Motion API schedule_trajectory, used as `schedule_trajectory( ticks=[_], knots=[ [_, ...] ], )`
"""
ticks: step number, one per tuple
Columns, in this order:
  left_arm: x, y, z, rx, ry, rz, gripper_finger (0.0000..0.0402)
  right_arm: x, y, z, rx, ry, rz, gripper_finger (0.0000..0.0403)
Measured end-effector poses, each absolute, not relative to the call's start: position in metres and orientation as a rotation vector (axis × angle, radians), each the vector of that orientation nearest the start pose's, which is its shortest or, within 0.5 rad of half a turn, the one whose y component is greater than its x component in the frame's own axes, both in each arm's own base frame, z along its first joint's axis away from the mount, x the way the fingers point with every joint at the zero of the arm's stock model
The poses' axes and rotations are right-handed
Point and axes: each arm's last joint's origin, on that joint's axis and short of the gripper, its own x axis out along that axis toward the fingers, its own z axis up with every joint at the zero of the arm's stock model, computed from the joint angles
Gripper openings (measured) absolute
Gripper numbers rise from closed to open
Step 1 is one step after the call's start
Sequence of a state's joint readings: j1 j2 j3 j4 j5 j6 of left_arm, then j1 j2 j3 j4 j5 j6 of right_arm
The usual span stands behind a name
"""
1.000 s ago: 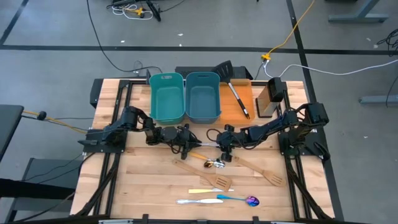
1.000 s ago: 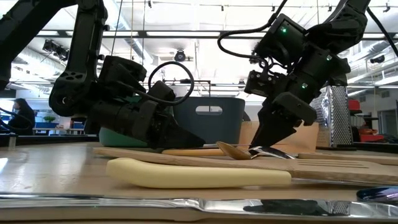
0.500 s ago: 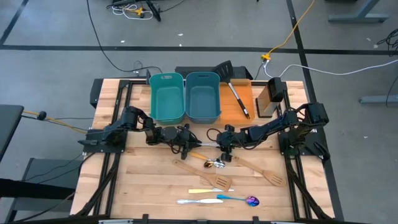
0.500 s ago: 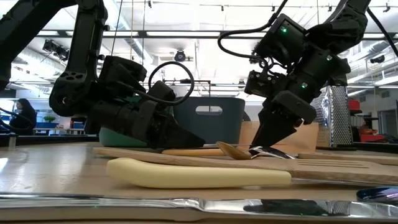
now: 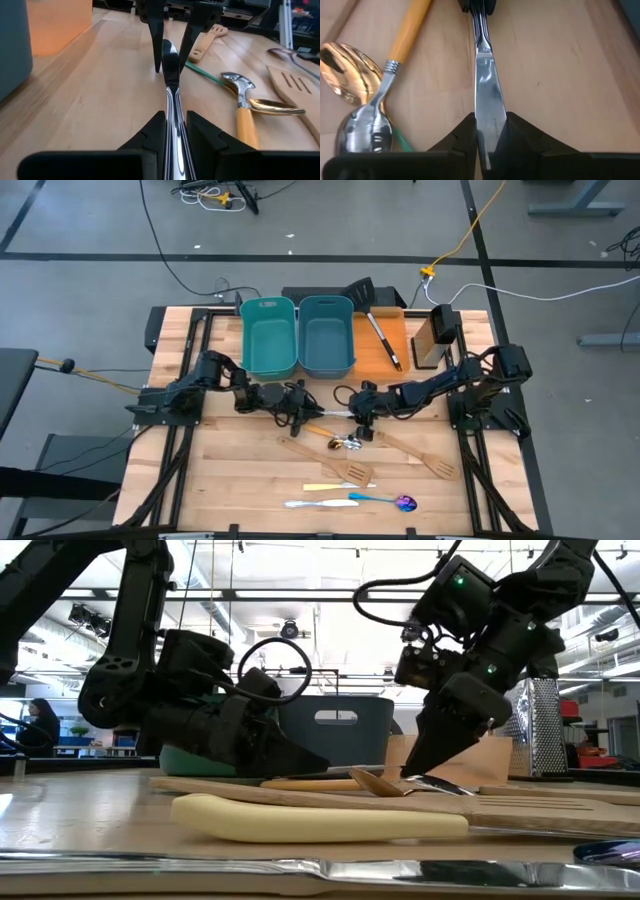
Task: Pick & Place Kitchen Items
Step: Put the top silver table knife into the blue bin
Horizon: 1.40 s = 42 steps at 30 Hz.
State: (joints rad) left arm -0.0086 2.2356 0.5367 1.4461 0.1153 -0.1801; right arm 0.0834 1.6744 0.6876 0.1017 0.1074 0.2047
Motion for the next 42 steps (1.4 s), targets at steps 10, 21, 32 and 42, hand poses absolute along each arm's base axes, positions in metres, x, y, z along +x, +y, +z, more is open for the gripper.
schedule_trajectory(
  ticks=[10,21,32,42],
  knots=[
    [0.306,-0.007,0.044,-0.215,0.247,-0.116,0.0067,0.293,0.022,0.124,0.116,0.86,-0.097,0.0092],
    [0.307,-0.008,0.068,-0.223,0.283,-0.123,0.0066,0.293,0.022,0.138,0.123,0.802,-0.076,0.0087],
    [0.309,-0.016,0.091,-0.195,0.241,-0.109,0.0014,0.287,0.022,0.172,0.122,0.687,-0.049,0.0007],
    [0.306,-0.02,0.111,-0.166,0.234,-0.07,0.0015,0.284,0.022,0.18,0.103,0.663,-0.04,0.0007]
  ],
)
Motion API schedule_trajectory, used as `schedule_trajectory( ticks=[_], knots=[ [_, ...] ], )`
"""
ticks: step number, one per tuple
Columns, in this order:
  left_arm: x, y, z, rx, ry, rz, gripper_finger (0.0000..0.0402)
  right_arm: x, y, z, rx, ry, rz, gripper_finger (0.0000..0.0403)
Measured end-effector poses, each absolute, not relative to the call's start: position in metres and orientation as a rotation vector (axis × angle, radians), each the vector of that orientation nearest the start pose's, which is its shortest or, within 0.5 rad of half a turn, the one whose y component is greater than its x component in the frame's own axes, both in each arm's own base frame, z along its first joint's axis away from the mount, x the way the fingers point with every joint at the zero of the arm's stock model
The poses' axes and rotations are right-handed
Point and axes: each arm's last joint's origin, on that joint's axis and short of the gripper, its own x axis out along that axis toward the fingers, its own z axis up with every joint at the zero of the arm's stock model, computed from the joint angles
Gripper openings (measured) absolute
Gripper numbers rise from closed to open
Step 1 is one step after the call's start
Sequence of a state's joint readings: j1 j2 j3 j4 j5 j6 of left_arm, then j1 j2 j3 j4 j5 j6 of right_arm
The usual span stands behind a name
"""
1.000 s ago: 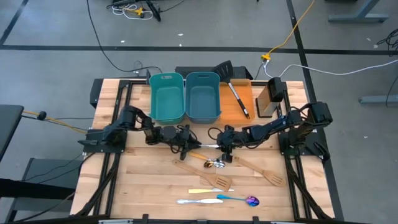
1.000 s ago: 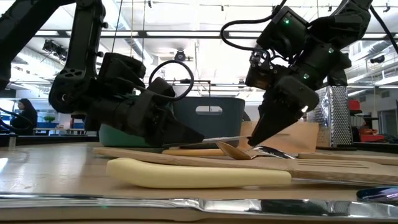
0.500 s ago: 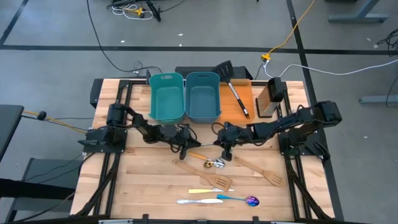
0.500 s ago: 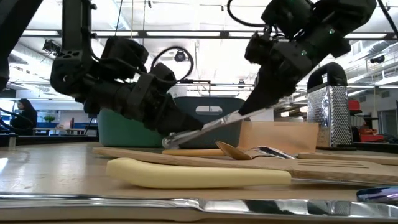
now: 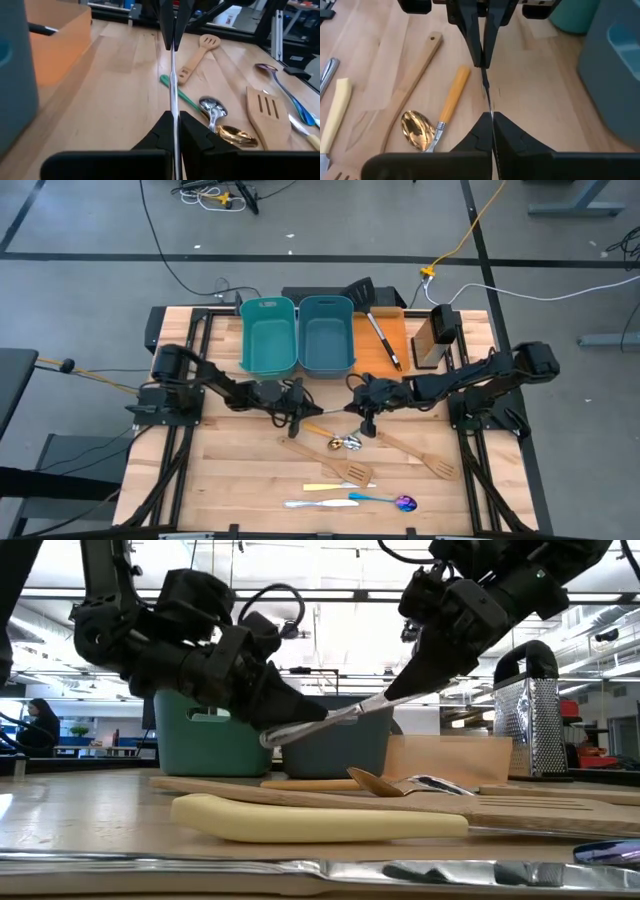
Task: Pick & Place Kitchen Items
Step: Put the top silver table knife into the blue bin
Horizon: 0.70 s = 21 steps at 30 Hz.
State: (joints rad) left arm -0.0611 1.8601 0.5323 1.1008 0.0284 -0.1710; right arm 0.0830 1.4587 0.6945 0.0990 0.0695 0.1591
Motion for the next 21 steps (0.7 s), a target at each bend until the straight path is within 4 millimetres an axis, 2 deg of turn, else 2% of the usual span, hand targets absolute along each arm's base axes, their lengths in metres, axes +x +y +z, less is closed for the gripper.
schedule_trajectory(
  ticks=[5,8,17,21],
  knots=[
    [0.304,-0.019,0.131,-0.153,0.203,-0.046,0.0046,0.28,0.021,0.191,0.093,0.626,-0.038,0.0007],
    [0.302,-0.02,0.149,-0.154,0.155,-0.064,0.0051,0.275,0.019,0.195,0.079,0.628,-0.067,0.0007],
    [0.287,-0.018,0.197,-0.086,0.029,-0.064,0.0009,0.264,0.018,0.216,0.056,0.568,-0.079,0.0007],
    [0.278,-0.017,0.213,-0.059,0.018,-0.06,0.0005,0.258,0.016,0.227,0.038,0.526,-0.083,0.0007]
  ],
)
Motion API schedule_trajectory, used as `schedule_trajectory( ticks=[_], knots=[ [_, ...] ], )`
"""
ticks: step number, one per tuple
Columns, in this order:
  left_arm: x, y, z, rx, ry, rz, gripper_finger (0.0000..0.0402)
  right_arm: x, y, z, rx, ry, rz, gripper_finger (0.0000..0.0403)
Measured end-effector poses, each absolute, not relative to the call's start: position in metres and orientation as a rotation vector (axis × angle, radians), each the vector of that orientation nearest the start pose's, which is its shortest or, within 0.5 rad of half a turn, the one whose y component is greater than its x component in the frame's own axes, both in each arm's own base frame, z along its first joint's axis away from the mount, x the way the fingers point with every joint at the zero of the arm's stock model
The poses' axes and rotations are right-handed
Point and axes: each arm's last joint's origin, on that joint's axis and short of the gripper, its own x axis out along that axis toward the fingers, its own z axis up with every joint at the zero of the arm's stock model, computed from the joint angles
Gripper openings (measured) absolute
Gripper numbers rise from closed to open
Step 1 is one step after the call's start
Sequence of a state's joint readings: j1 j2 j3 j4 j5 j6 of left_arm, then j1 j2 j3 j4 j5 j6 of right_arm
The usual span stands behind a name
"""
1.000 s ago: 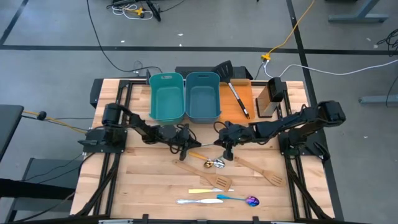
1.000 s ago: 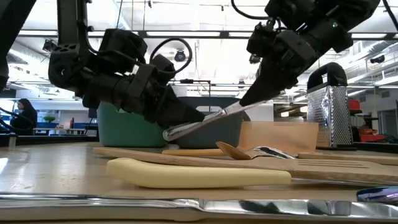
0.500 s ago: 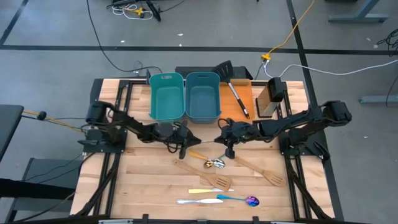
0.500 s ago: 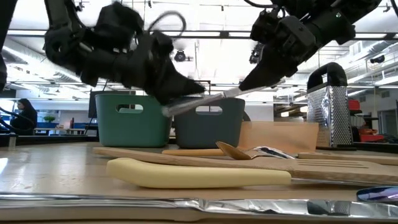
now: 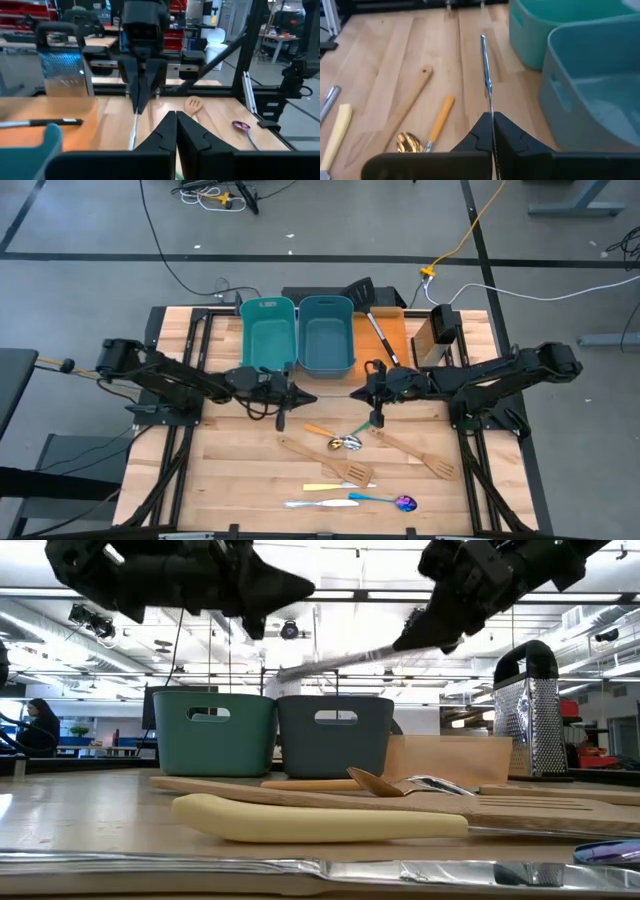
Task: Pick & Place Kitchen Items
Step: Put the top silver table knife into the blue bin
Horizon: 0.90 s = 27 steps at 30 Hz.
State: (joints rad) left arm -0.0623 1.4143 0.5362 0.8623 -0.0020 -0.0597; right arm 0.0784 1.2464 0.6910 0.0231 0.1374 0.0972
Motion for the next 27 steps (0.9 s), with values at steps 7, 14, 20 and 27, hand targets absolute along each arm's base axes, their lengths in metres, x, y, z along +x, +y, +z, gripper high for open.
schedule_trajectory(
  ticks=[7,14,20,27],
  knots=[
    [0.263,-0.015,0.229,-0.053,0.041,-0.011,0.0027,0.249,0.006,0.243,0.049,0.448,-0.199,0.0007],
    [0.252,-0.014,0.242,-0.054,0.027,-0.009,0.0015,0.246,-0.01,0.249,0.066,0.404,-0.344,0.0007],
    [0.25,-0.015,0.244,-0.058,0.027,-0.015,0.0012,0.246,-0.025,0.254,0.091,0.34,-0.49,0.0007],
    [0.249,-0.022,0.243,-0.057,0.031,-0.039,0.0012,0.245,-0.041,0.257,0.111,0.293,-0.587,0.0007]
  ],
)
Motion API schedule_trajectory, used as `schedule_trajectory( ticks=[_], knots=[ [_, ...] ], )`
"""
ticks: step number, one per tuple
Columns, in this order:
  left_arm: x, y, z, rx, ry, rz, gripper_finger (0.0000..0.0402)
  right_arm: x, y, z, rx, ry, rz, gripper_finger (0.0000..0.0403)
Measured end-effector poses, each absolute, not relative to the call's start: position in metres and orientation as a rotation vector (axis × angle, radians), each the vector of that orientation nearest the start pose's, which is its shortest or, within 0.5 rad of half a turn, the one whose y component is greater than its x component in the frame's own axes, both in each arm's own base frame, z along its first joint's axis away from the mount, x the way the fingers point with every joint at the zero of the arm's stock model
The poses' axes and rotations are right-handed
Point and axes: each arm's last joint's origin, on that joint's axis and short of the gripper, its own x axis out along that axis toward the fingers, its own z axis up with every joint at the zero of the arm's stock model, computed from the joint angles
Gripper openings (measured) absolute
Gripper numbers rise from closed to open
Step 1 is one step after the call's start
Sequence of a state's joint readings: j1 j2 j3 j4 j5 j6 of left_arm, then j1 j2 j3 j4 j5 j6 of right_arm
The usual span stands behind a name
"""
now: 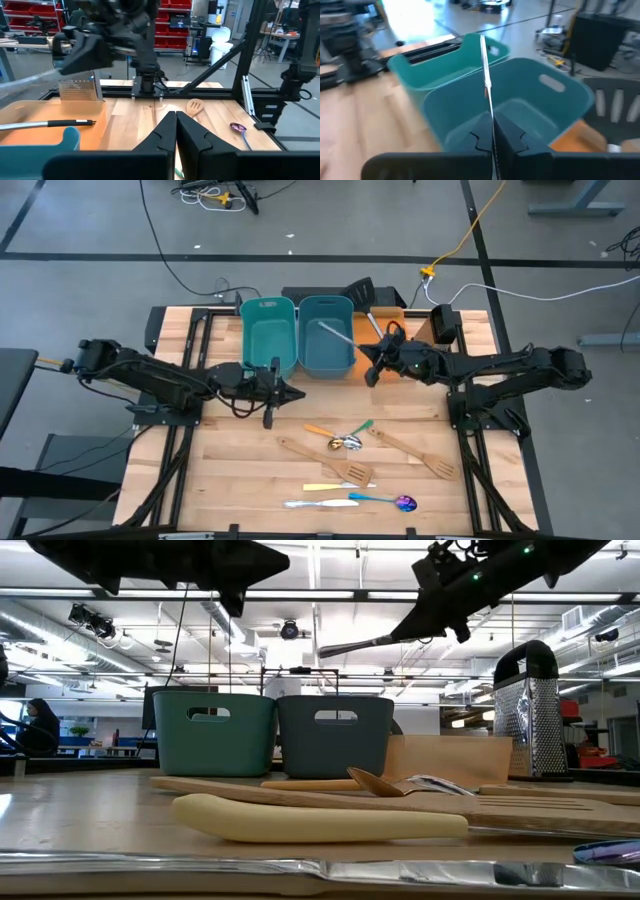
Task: Pick & Place Kitchen Items
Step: Put the top silver table knife into the blue bin
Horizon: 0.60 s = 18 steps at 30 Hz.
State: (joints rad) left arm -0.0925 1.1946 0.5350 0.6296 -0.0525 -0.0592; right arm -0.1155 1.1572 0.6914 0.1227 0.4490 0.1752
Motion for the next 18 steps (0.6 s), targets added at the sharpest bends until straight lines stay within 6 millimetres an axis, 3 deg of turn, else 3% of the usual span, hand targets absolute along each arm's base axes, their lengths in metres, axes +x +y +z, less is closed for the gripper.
schedule_trajectory(
  ticks=[8,18],
  knots=[
    [0.249,-0.025,0.244,-0.056,0.03,-0.048,0.0012,0.25,-0.058,0.259,0.148,0.236,-0.656,0.0007],
    [0.249,-0.026,0.244,-0.062,0.021,-0.051,0.0012,0.291,-0.081,0.26,0.161,0.272,-0.72,0.0007]
  ],
)
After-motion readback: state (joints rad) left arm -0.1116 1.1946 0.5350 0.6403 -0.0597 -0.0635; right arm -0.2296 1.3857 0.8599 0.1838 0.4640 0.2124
